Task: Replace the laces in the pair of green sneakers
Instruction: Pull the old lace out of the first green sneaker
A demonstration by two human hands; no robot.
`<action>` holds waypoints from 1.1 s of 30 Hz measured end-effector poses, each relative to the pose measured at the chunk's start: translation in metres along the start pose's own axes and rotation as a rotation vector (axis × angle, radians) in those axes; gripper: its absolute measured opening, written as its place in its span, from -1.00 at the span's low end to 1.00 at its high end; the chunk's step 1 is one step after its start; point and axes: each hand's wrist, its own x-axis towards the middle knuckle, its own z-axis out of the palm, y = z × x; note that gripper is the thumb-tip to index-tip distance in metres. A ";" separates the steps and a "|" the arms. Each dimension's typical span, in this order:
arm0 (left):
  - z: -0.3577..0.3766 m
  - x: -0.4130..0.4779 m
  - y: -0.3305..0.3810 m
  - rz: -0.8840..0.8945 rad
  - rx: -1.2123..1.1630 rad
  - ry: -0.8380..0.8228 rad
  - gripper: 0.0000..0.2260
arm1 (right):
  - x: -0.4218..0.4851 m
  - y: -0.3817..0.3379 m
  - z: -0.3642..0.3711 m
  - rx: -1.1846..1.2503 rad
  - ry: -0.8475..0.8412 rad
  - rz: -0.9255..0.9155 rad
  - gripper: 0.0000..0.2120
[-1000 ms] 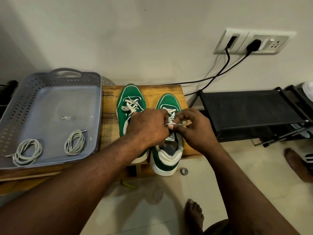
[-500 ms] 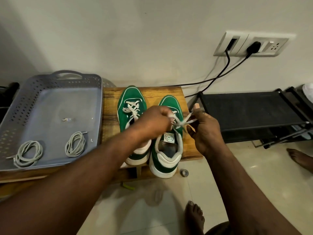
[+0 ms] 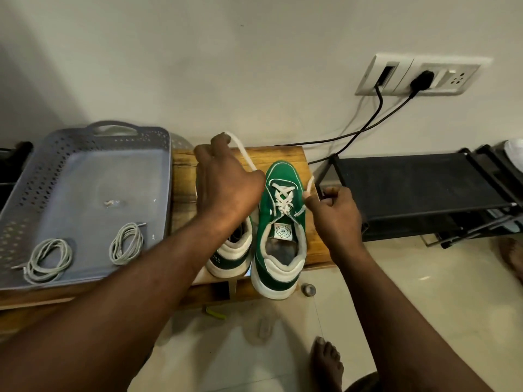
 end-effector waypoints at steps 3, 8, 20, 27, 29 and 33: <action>0.001 -0.009 0.004 0.226 0.094 -0.083 -0.49 | -0.004 -0.004 -0.004 -0.202 -0.078 -0.223 -0.42; 0.011 -0.025 -0.002 0.473 0.408 -0.488 -0.65 | -0.015 0.001 -0.004 -0.490 -0.270 -0.358 -0.33; 0.027 -0.038 0.001 0.502 0.497 -0.391 -0.71 | -0.009 0.000 -0.010 -0.131 -0.151 -0.166 -0.57; 0.027 -0.032 0.001 0.381 0.424 -0.491 -0.80 | -0.008 0.002 -0.013 -0.178 -0.208 -0.216 -0.56; 0.028 -0.031 0.001 0.371 0.406 -0.523 -0.79 | -0.008 0.003 -0.012 -0.193 -0.199 -0.228 -0.58; 0.031 -0.030 0.000 0.378 0.381 -0.530 -0.81 | -0.007 0.005 -0.009 -0.223 -0.164 -0.241 -0.62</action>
